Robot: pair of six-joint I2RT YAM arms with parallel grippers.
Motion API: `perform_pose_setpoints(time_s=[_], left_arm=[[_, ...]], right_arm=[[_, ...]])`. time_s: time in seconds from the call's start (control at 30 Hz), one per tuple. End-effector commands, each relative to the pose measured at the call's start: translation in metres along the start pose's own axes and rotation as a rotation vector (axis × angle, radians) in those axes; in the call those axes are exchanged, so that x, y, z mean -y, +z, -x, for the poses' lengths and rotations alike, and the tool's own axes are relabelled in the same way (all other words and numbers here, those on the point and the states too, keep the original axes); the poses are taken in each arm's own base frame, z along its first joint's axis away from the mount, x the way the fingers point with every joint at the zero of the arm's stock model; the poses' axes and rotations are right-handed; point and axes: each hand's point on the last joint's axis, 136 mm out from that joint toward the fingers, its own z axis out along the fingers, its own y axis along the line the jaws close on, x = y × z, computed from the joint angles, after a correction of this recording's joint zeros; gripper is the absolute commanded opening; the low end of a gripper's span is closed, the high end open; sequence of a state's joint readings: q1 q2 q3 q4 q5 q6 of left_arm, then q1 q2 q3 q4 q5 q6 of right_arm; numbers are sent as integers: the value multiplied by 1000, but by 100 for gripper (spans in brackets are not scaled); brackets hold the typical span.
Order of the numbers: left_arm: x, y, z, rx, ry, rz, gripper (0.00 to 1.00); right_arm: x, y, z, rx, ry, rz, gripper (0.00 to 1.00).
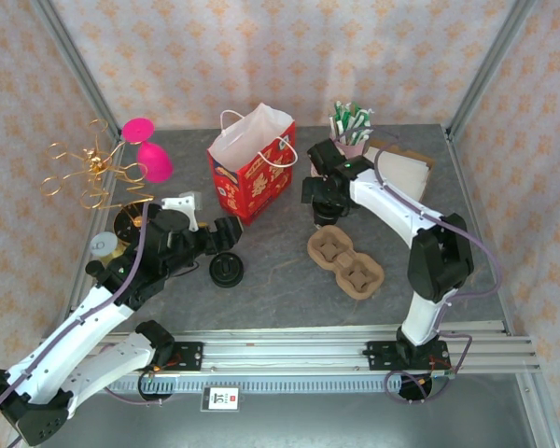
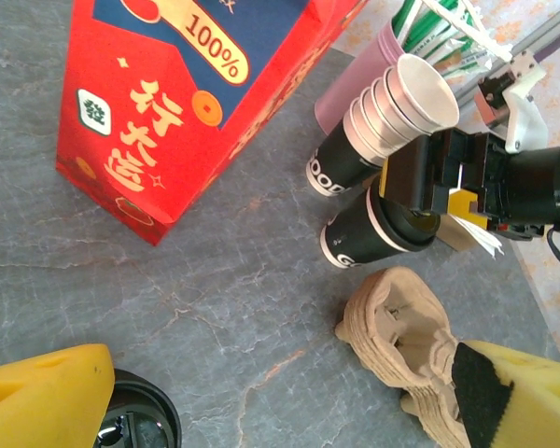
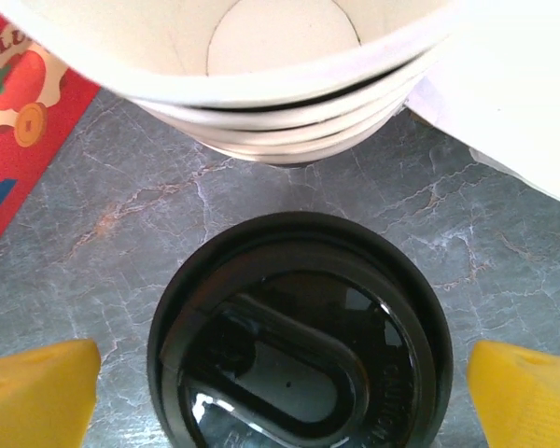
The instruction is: Pack the takeout coffee
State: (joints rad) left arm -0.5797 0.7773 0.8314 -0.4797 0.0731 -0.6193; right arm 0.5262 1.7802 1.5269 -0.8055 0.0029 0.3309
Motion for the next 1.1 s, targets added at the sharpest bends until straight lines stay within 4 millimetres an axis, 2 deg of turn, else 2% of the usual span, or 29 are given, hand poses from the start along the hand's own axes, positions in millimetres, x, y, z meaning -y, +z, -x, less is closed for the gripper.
perform_pose_setpoints(time_s=[0.0, 0.27, 0.43, 0.53, 0.67, 0.73, 0.9, 1.07], left_arm=[[16, 3, 2, -2, 14, -60, 93], [34, 20, -33, -92, 77, -109, 92], [45, 38, -67, -179, 111, -125, 91], [53, 50, -96, -249, 135, -146, 92], [40, 70, -131, -326, 121, -78, 91], [32, 79, -141, -335, 108, -36, 92], [8, 100, -158, -333, 88, 76, 92], [-21, 107, -163, -321, 87, 229, 92]], right_arm=[[6, -20, 11, 48, 9, 3, 100], [11, -46, 13, 105, 13, 32, 100], [17, -60, 6, 125, 22, 56, 100], [19, -60, -2, 117, 29, 69, 100], [23, -59, -9, 101, 53, 87, 100], [21, -59, -11, 100, 59, 107, 100], [28, -59, -16, 102, 56, 87, 100], [27, -62, -22, 98, 39, 112, 100]])
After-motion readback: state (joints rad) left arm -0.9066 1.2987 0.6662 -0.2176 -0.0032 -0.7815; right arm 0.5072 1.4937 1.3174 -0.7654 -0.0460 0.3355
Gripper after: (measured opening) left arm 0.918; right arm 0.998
